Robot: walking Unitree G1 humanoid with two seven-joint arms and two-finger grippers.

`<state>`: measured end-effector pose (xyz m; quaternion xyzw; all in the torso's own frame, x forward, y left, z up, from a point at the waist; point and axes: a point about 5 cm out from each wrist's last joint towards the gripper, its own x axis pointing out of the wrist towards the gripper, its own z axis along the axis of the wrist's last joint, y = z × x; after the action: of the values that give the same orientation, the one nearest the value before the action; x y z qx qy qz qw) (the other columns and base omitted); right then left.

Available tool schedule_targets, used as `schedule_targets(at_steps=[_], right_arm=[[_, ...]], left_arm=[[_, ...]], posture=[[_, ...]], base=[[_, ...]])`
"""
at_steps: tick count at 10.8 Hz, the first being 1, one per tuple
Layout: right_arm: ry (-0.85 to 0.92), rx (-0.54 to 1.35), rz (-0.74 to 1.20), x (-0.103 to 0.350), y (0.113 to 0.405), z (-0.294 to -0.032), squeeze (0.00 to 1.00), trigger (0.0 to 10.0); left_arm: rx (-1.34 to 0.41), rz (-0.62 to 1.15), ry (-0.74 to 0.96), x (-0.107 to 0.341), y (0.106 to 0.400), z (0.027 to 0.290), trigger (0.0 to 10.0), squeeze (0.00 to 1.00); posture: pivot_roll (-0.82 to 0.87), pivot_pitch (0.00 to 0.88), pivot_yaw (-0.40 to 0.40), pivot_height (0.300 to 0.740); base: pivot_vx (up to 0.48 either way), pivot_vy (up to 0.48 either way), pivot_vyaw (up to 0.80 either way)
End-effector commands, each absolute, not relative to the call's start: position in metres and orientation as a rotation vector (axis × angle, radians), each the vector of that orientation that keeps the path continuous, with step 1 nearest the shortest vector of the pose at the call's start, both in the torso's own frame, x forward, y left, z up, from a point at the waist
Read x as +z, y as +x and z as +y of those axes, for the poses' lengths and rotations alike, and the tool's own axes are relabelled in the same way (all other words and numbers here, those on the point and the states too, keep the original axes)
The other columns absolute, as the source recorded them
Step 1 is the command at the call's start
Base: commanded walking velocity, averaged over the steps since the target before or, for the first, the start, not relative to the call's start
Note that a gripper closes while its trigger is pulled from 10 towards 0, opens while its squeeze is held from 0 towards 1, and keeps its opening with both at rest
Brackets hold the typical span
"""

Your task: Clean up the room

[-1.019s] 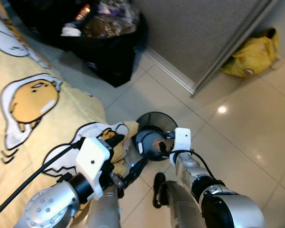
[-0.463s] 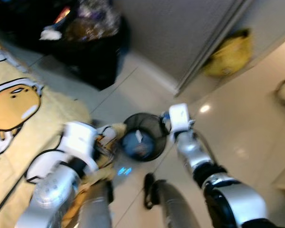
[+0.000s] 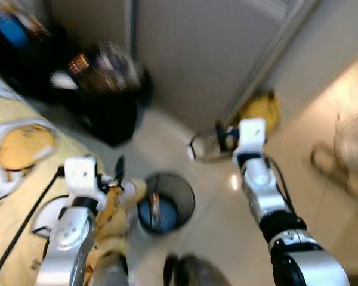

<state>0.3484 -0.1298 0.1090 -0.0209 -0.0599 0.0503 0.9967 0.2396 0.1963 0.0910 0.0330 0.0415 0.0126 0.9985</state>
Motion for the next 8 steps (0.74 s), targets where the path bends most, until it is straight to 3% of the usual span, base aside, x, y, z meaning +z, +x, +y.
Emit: schedule_targets(at_steps=[1,2,4,8], right_arm=[[-0.043,0.132,-0.177,0.108,0.339,-0.134,0.0,10.0],[-0.064,0.158,-0.196,0.103,0.33,-0.133,0.0,10.0],[-0.04,0.144,-0.155,0.091,0.321,-0.128,0.0,10.0],[-0.043,0.115,-0.135,0.089,0.328,-0.128,0.0,10.0]], left_arm=[[0.026,0.058,0.105,0.089,0.238,0.196,10.0,0.0],[-0.026,0.004,0.207,0.096,0.24,0.189,10.0,0.0],[-0.095,-0.09,0.254,0.117,0.259,0.184,10.0,0.0],[-0.202,-0.23,0.379,0.15,0.286,0.176,10.0,0.0]], posture=[[0.22,0.0,-0.176,0.74],[0.21,0.0,-0.15,0.74],[0.18,0.0,-0.095,0.74],[0.12,0.0,-0.022,0.74]], base=[[0.0,0.0,0.0],[0.0,0.0,0.0],[0.0,0.0,0.0],[0.0,0.0,0.0]])
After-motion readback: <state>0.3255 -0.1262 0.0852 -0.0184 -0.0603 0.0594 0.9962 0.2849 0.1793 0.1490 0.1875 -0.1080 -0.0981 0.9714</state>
